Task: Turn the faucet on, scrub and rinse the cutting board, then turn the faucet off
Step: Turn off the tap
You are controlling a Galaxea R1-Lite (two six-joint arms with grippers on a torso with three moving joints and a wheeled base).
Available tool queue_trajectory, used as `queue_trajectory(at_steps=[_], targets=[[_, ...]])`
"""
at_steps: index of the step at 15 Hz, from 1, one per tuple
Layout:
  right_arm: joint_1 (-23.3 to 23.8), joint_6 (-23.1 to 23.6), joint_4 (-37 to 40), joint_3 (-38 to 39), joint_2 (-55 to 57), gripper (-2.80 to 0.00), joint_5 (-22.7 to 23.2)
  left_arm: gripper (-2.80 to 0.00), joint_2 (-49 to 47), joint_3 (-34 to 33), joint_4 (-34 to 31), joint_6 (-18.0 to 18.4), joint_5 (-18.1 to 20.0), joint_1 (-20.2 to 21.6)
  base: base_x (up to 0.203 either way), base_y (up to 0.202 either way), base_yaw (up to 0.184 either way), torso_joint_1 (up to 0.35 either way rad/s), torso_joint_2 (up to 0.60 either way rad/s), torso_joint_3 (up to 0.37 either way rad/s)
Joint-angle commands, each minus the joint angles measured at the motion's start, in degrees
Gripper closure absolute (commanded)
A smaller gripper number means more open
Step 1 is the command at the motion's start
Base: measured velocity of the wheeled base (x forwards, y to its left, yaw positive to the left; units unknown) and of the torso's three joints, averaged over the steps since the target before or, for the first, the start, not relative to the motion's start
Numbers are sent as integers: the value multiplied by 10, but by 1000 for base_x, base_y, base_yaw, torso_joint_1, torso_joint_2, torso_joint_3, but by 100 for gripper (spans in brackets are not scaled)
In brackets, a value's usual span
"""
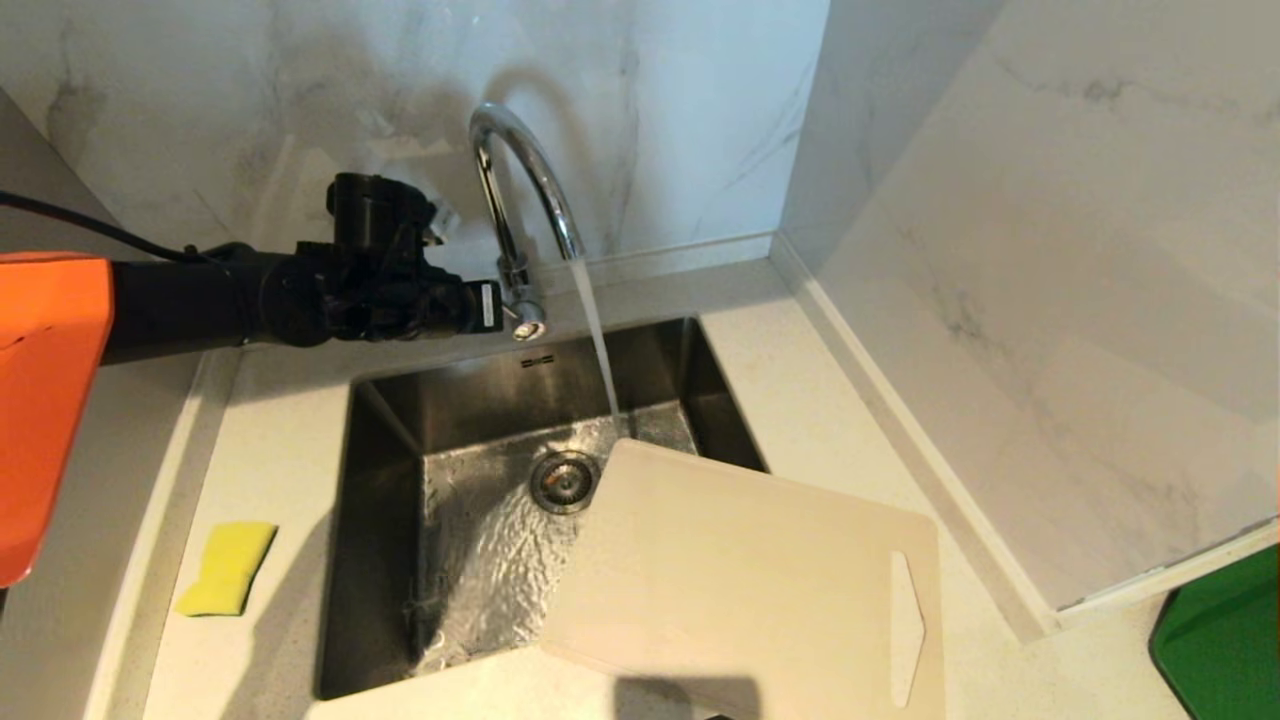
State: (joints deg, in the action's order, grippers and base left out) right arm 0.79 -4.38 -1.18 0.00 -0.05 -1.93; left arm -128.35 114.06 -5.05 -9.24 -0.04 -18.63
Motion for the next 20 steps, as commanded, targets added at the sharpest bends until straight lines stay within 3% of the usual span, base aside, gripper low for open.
queue_trajectory(at_steps=[1, 3, 17, 20], targets=[[0, 0, 0, 0, 0, 0, 0, 0, -7, -1, 13, 9, -1, 0, 0, 0, 0, 0, 0, 0], [0, 0, 0, 0, 0, 0, 0, 0, -10, -1, 17, 24, -19, 0, 0, 0, 0, 0, 0, 0], [0, 0, 0, 0, 0, 0, 0, 0, -21, 0, 40, 28, -24, 0, 0, 0, 0, 0, 0, 0], [0, 0, 0, 0, 0, 0, 0, 0, -23, 0, 55, 51, -25, 1, 0, 0, 0, 0, 0, 0]])
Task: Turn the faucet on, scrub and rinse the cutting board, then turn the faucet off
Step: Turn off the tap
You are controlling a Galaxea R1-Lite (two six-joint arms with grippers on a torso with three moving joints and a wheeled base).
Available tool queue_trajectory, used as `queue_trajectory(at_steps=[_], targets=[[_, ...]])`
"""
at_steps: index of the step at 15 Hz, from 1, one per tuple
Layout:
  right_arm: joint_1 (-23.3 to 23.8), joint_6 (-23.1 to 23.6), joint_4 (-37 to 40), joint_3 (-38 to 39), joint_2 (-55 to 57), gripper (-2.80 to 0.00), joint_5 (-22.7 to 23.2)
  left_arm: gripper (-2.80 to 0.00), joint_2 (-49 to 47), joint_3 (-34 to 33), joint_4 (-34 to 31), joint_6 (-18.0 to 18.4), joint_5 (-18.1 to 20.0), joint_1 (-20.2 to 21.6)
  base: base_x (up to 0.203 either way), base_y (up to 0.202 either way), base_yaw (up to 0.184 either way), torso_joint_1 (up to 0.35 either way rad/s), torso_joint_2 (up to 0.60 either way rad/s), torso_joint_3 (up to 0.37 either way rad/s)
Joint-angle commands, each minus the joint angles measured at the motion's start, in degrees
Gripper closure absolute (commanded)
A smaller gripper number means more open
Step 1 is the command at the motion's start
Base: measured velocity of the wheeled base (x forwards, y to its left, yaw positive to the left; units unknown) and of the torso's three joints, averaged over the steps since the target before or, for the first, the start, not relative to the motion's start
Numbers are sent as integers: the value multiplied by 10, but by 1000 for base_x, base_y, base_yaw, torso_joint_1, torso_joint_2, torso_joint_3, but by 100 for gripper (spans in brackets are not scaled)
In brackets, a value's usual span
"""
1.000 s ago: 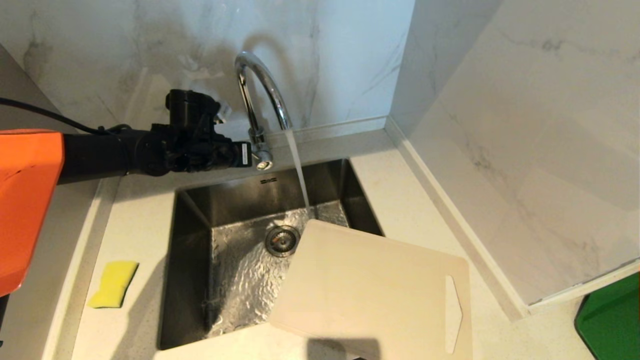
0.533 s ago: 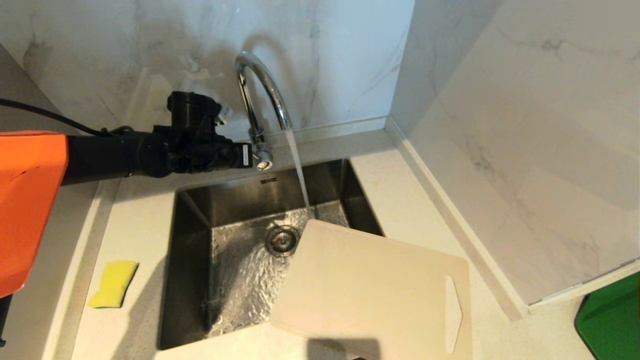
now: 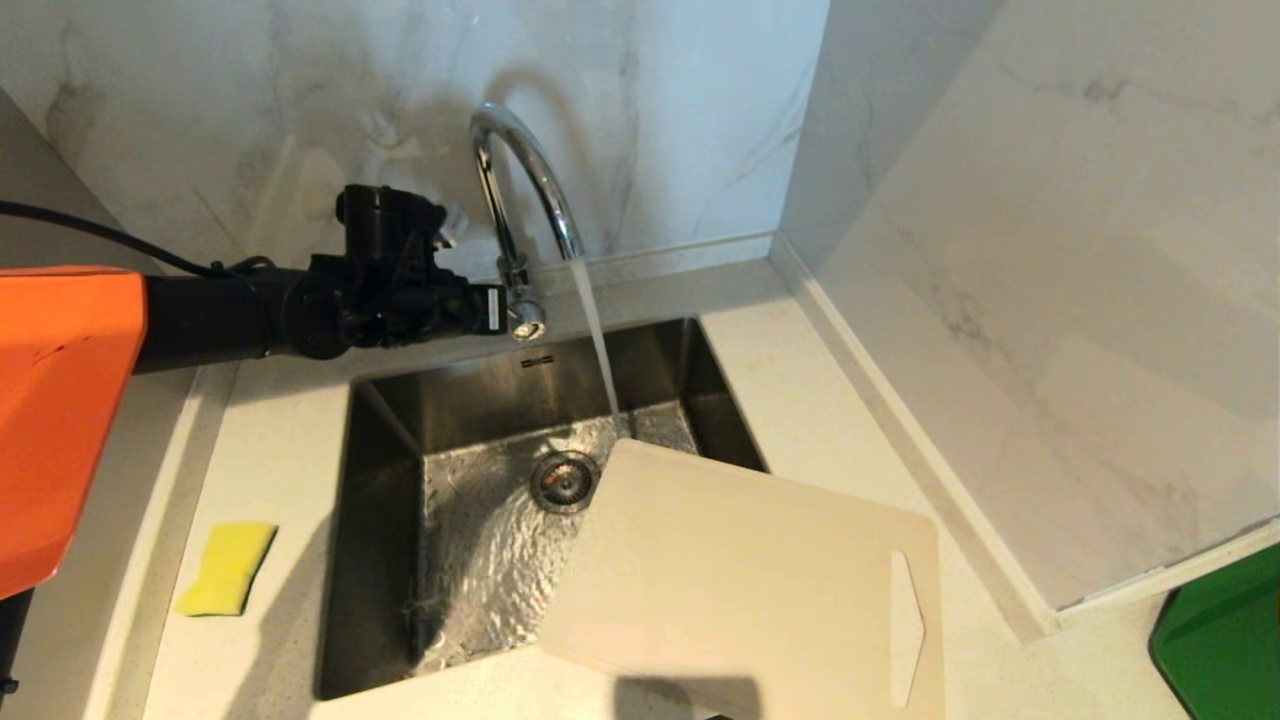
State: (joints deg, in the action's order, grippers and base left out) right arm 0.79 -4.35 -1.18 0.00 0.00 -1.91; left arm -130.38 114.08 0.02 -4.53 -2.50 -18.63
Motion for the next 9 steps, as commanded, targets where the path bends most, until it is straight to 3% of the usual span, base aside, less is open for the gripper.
queue_trajectory(at_steps=[1, 5, 9], targets=[[1, 0, 0, 0, -1, 0, 0, 0, -5, 0, 11, 6, 0, 1, 0, 0, 0, 0, 0, 0], [0, 0, 0, 0, -1, 0, 0, 0, -9, 0, 34, 8, -1, 1, 0, 0, 0, 0, 0, 0], [0, 0, 0, 0, -1, 0, -1, 0, -12, 0, 33, 20, -34, 1, 0, 0, 0, 0, 0, 0]])
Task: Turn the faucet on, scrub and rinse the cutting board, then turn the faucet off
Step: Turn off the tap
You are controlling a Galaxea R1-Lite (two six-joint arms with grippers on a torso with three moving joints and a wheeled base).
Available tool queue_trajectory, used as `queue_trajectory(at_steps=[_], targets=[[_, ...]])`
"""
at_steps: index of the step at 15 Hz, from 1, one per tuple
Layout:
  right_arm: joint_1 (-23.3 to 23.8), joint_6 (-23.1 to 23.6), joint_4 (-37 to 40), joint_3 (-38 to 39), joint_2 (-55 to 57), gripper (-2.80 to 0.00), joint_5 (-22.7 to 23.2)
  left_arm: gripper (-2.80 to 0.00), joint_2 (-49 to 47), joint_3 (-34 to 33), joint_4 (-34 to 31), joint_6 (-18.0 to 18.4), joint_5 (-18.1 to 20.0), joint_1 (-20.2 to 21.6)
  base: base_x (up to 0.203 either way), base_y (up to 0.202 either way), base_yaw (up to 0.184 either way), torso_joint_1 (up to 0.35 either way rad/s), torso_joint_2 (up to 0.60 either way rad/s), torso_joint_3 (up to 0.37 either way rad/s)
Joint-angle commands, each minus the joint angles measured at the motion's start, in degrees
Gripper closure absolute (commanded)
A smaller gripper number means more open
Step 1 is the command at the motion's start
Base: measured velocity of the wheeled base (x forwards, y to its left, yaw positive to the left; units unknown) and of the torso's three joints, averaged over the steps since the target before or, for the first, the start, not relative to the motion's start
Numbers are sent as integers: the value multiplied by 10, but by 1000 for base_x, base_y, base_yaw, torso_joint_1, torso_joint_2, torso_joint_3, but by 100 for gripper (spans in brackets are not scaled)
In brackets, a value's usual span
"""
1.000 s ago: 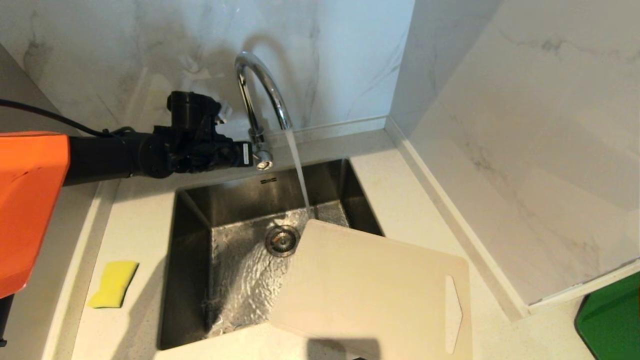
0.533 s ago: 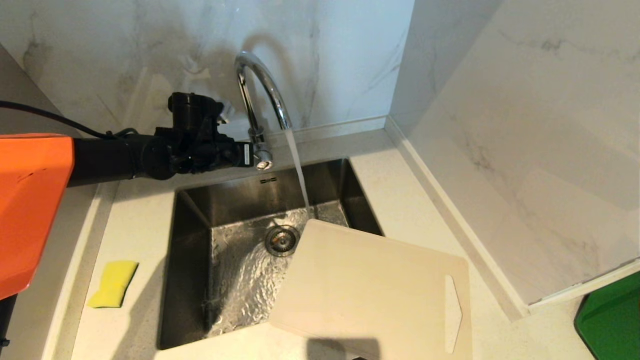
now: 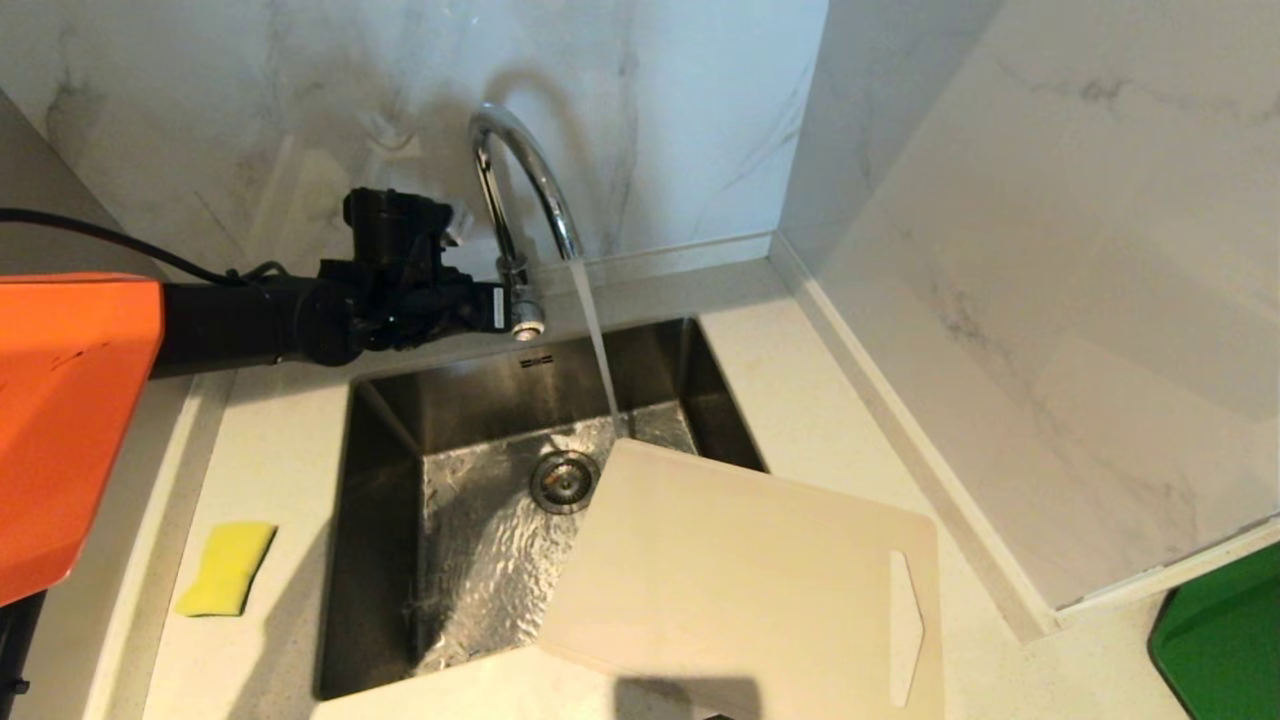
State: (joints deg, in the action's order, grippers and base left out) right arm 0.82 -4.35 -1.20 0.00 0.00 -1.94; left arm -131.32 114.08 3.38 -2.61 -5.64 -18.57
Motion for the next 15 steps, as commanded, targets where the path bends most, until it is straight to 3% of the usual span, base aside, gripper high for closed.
queue_trajectory(at_steps=[1, 15], targets=[[0, 0, 0, 0, -1, 0, 0, 0, -1, 0, -3, 0, -3, 0, 0, 0, 0, 0, 0, 0], [0, 0, 0, 0, -1, 0, 0, 0, 13, 0, -22, 0, 1, 6, 0, 0, 0, 0, 0, 0]])
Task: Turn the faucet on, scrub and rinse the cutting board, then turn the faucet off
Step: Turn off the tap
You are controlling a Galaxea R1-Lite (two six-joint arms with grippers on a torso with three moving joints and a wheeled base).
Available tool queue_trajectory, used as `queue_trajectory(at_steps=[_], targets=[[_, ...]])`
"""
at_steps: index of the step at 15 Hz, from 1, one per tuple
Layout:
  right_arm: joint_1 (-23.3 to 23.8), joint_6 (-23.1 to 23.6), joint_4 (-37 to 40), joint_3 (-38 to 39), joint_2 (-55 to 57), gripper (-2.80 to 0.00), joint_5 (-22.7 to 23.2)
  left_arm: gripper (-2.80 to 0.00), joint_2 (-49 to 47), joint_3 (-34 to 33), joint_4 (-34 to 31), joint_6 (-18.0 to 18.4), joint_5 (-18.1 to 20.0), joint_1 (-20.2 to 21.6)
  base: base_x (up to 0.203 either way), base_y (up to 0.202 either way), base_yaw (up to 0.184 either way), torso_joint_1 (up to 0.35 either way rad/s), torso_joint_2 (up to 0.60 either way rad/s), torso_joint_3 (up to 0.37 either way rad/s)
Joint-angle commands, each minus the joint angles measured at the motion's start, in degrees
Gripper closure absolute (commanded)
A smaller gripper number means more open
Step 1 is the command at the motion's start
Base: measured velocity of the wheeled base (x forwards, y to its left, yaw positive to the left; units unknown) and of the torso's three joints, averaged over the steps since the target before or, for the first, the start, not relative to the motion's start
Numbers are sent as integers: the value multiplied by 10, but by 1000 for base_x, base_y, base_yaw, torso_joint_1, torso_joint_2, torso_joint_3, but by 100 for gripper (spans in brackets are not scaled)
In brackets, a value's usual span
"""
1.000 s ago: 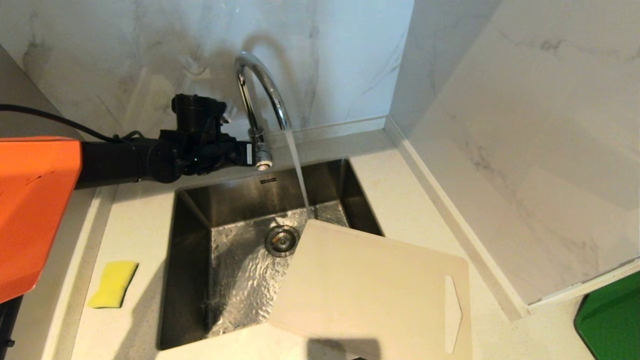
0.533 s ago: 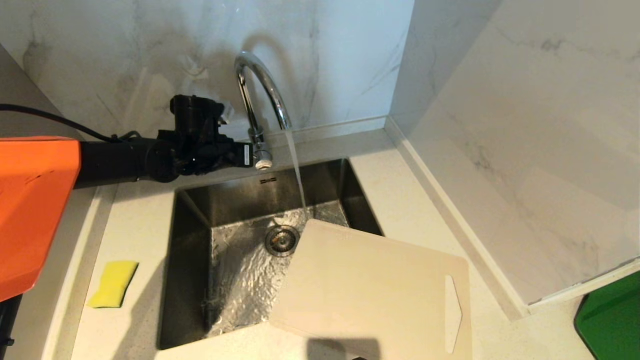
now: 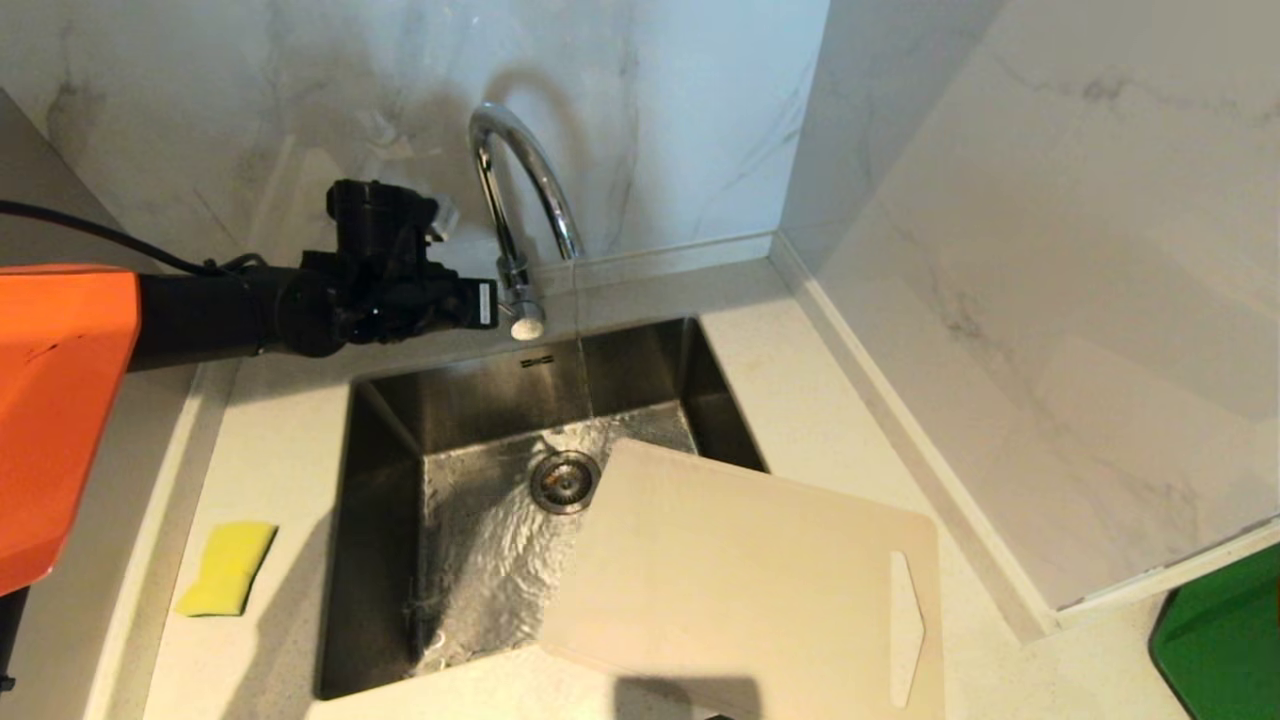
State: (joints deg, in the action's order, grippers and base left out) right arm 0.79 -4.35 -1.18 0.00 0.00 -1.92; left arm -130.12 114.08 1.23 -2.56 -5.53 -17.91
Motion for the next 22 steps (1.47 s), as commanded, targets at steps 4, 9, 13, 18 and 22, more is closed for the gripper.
queue_trajectory(at_steps=[4, 9, 13, 18, 22], targets=[[1, 0, 0, 0, -1, 0, 0, 0, -3, 0, 5, -2, -2, 0, 0, 0, 0, 0, 0, 0], [0, 0, 0, 0, -1, 0, 0, 0, -3, 0, 10, -2, -4, 0, 0, 0, 0, 0, 0, 0], [0, 0, 0, 0, -1, 0, 0, 0, -4, 0, 17, -1, -5, 0, 0, 0, 0, 0, 0, 0], [0, 0, 0, 0, -1, 0, 0, 0, -7, 0, 34, 3, -6, 0, 0, 0, 0, 0, 0, 0], [0, 0, 0, 0, -1, 0, 0, 0, -7, 0, 35, 3, -6, 0, 0, 0, 0, 0, 0, 0]])
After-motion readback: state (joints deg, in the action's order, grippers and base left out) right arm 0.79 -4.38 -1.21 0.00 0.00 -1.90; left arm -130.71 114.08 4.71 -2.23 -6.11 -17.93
